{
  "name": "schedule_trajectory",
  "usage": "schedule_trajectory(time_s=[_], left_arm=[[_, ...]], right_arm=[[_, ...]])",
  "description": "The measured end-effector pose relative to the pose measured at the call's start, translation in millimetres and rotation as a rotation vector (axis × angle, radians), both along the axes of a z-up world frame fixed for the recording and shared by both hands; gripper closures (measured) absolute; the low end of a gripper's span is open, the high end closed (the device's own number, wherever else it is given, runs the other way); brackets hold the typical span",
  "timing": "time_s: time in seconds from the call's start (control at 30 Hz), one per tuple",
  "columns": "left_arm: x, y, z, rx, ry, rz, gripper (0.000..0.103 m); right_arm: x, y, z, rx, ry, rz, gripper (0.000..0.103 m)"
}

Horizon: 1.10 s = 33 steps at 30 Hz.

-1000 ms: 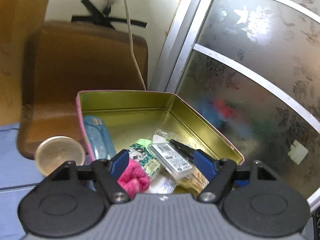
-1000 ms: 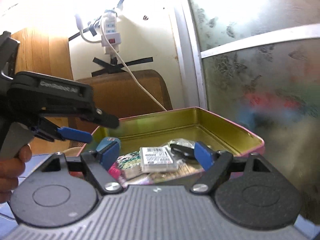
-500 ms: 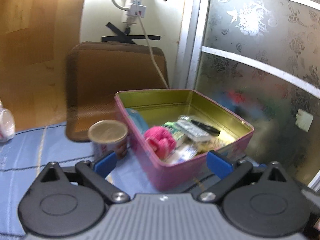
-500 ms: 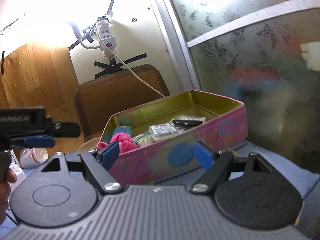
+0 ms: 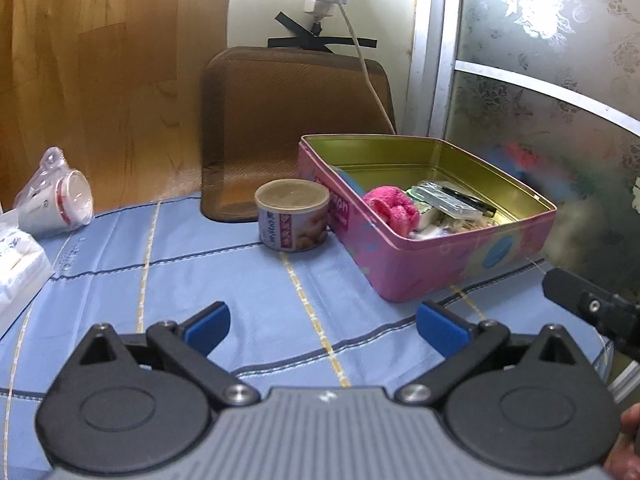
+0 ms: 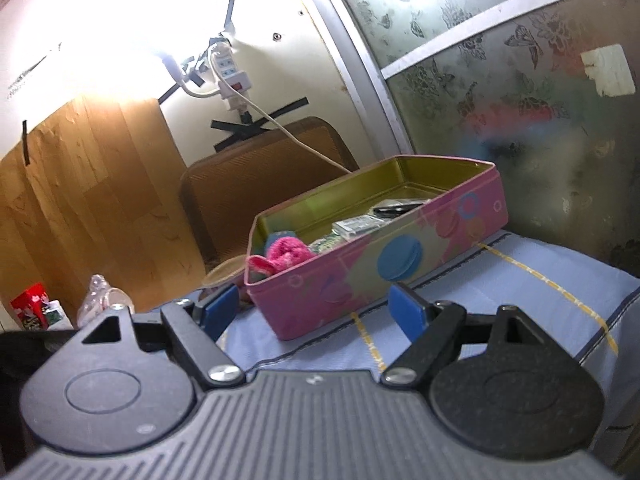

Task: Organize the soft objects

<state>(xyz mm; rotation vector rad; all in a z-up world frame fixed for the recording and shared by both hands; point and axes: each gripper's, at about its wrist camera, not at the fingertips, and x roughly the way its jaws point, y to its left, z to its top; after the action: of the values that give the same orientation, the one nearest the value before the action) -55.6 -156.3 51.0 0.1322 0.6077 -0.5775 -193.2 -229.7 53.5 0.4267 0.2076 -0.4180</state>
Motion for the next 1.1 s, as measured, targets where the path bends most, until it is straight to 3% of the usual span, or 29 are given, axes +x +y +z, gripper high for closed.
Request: schedule_trajectory(time_s=[0.23, 1.1], left_arm=[[-5, 0, -2, 0.055, -0.039, 0.029, 0.0], [-15, -9, -5, 0.095, -0.074, -0.016, 0.0]], right_arm=[[-2, 5, 1, 0.0, -0.011, 0.002, 0.019], [-6, 5, -1, 0.015, -0.027, -0.014, 0.019]])
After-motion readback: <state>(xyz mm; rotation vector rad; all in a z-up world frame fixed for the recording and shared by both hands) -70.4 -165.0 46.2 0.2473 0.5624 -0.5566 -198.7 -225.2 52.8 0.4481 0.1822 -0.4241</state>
